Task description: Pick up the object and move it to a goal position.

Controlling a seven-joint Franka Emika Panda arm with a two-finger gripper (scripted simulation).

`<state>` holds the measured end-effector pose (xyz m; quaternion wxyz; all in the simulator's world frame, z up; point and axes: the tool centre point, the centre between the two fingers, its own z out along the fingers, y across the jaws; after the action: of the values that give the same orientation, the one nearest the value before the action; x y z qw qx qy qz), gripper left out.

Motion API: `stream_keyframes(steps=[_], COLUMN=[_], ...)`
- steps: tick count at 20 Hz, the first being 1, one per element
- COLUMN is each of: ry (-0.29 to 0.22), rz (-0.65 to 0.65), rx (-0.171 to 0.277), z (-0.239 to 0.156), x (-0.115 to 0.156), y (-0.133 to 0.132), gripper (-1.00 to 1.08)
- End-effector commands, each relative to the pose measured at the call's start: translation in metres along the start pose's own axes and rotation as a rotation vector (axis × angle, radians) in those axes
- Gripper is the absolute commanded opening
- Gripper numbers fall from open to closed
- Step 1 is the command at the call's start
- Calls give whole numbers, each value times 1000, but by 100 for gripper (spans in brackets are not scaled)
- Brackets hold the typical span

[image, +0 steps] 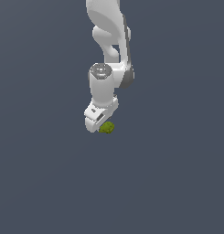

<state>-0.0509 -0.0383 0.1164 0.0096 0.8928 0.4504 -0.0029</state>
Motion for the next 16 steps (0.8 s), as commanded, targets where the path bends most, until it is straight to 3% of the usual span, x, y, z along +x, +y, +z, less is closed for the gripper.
stream_keyframes(steps=[1, 16], ry=[2, 14], rz=[-70, -384], rx=[2, 10], z=[4, 23], x=[-2, -9], y=[-4, -25], gripper=[100, 100])
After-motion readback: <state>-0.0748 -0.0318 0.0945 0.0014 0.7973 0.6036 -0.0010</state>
